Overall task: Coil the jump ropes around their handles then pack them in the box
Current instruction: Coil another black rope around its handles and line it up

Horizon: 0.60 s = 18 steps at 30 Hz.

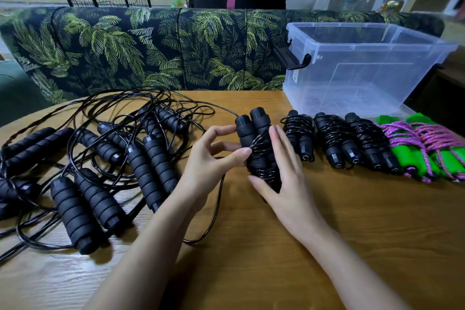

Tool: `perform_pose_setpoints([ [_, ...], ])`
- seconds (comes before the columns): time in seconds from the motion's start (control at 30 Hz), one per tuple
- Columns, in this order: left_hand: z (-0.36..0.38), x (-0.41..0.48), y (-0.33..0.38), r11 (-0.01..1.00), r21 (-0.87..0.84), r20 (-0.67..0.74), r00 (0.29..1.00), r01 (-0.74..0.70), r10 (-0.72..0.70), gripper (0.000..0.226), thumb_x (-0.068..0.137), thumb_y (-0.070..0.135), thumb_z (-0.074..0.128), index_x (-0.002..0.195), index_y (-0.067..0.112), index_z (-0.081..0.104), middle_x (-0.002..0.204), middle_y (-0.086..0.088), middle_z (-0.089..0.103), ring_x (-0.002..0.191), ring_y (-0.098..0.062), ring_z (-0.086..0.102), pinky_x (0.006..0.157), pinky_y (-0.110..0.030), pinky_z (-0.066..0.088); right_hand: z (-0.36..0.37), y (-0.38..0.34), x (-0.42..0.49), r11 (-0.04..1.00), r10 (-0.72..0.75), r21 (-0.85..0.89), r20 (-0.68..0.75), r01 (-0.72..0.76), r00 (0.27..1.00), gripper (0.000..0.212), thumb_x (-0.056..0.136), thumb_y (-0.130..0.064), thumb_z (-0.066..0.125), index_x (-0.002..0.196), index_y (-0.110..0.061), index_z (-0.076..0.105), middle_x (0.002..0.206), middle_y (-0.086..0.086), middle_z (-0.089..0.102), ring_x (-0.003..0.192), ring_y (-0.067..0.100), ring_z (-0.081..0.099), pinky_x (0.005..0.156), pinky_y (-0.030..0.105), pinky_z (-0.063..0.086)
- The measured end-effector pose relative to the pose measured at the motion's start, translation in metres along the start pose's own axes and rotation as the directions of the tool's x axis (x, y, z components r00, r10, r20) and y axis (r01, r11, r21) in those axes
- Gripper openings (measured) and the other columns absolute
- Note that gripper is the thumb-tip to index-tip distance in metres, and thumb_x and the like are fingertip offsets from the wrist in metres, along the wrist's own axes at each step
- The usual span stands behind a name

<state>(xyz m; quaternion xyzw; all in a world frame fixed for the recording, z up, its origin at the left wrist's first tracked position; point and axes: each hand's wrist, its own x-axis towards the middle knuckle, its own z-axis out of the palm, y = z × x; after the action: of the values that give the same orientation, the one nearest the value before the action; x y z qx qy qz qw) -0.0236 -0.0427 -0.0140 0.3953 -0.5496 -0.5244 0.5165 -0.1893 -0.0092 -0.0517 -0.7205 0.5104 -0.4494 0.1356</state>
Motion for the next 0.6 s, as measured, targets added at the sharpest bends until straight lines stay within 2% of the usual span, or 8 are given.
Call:
perform_pose_setpoints([
  [0.1,0.006,-0.002,0.0,1.0,-0.006,-0.056,0.998,-0.019,0.019,0.055,0.067,0.026,0.079,0.118,0.017,0.059,0.084,-0.004,0.075,0.084,-0.021,0.071,0.08,-0.03,0.058,0.002,-0.002,0.0,0.988,-0.024,-0.154,-0.052,0.016,0.998,0.091,0.089,-0.03,0.07,0.155,-0.039,0.007,0.164,-0.012,0.0,0.148,0.016,0.016,0.105,-0.001,0.006],
  [0.17,0.008,-0.002,-0.001,0.999,-0.023,-0.078,0.997,-0.026,0.025,0.055,0.066,0.026,0.079,0.116,0.018,0.059,0.082,-0.002,0.075,0.082,-0.021,0.071,0.078,-0.027,0.057,0.002,-0.001,0.001,0.973,-0.083,-0.22,-0.09,0.062,0.992,0.088,0.089,-0.023,0.071,0.156,-0.033,0.015,0.164,-0.007,0.009,0.145,0.022,0.025,0.112,0.01,0.014],
  [0.23,0.009,-0.001,-0.002,0.999,-0.034,-0.078,0.996,-0.035,0.032,0.055,0.066,0.025,0.078,0.116,0.017,0.057,0.079,0.001,0.074,0.08,-0.02,0.071,0.074,-0.023,0.056,0.003,-0.001,0.0,0.949,-0.14,-0.297,-0.094,0.107,0.986,0.082,0.089,-0.022,0.069,0.156,-0.029,0.021,0.163,-0.004,0.016,0.143,0.023,0.03,0.113,0.029,0.033],
  [0.3,0.011,-0.003,-0.002,0.999,-0.033,-0.067,0.997,-0.041,0.039,0.056,0.066,0.026,0.078,0.117,0.016,0.056,0.078,0.002,0.073,0.08,-0.022,0.071,0.074,-0.023,0.054,0.004,-0.004,0.0,0.909,-0.148,-0.404,-0.086,0.102,0.985,0.083,0.087,-0.033,0.068,0.155,-0.028,0.021,0.163,-0.002,0.017,0.139,0.026,0.033,0.101,0.041,0.049],
  [0.37,0.012,-0.004,-0.002,0.999,-0.026,-0.055,0.998,-0.037,0.035,0.057,0.066,0.027,0.078,0.117,0.016,0.056,0.078,0.002,0.072,0.079,-0.025,0.072,0.075,-0.024,0.055,0.002,-0.007,-0.001,0.861,-0.121,-0.505,-0.078,0.065,0.99,0.097,0.078,-0.043,0.073,0.156,-0.026,0.018,0.163,0.0,0.018,0.132,0.029,0.038,0.091,0.043,0.054],
  [0.43,0.011,-0.004,-0.003,0.999,-0.012,-0.038,0.998,-0.044,0.043,0.057,0.066,0.026,0.081,0.117,0.017,0.057,0.082,-0.001,0.073,0.081,-0.026,0.073,0.08,-0.028,0.057,0.001,-0.008,-0.001,0.839,-0.109,-0.543,-0.103,0.036,0.989,0.102,0.074,-0.036,0.08,0.155,-0.026,0.019,0.161,-0.001,0.022,0.126,0.031,0.043,0.08,0.042,0.058],
  [0.53,0.011,-0.002,-0.008,0.995,0.07,0.008,0.997,-0.075,0.074,0.061,0.066,0.026,0.088,0.12,0.024,0.059,0.097,-0.008,0.072,0.086,-0.021,0.071,0.084,-0.033,0.057,-0.001,-0.008,0.0,0.834,-0.095,-0.552,-0.144,-0.001,0.985,0.096,0.078,-0.027,0.079,0.155,-0.024,0.022,0.161,-0.001,0.025,0.122,0.034,0.049,0.063,0.039,0.059],
  [0.6,0.01,-0.001,-0.013,0.958,0.233,0.02,0.986,-0.164,0.164,0.067,0.064,0.036,0.089,0.122,0.032,0.056,0.105,0.003,0.069,0.081,-0.01,0.069,0.081,-0.032,0.056,-0.002,-0.006,0.001,0.82,-0.064,-0.572,-0.157,-0.038,0.986,0.096,0.078,-0.026,0.08,0.155,-0.022,0.024,0.161,0.0,0.026,0.121,0.035,0.05,0.06,0.038,0.058],
])
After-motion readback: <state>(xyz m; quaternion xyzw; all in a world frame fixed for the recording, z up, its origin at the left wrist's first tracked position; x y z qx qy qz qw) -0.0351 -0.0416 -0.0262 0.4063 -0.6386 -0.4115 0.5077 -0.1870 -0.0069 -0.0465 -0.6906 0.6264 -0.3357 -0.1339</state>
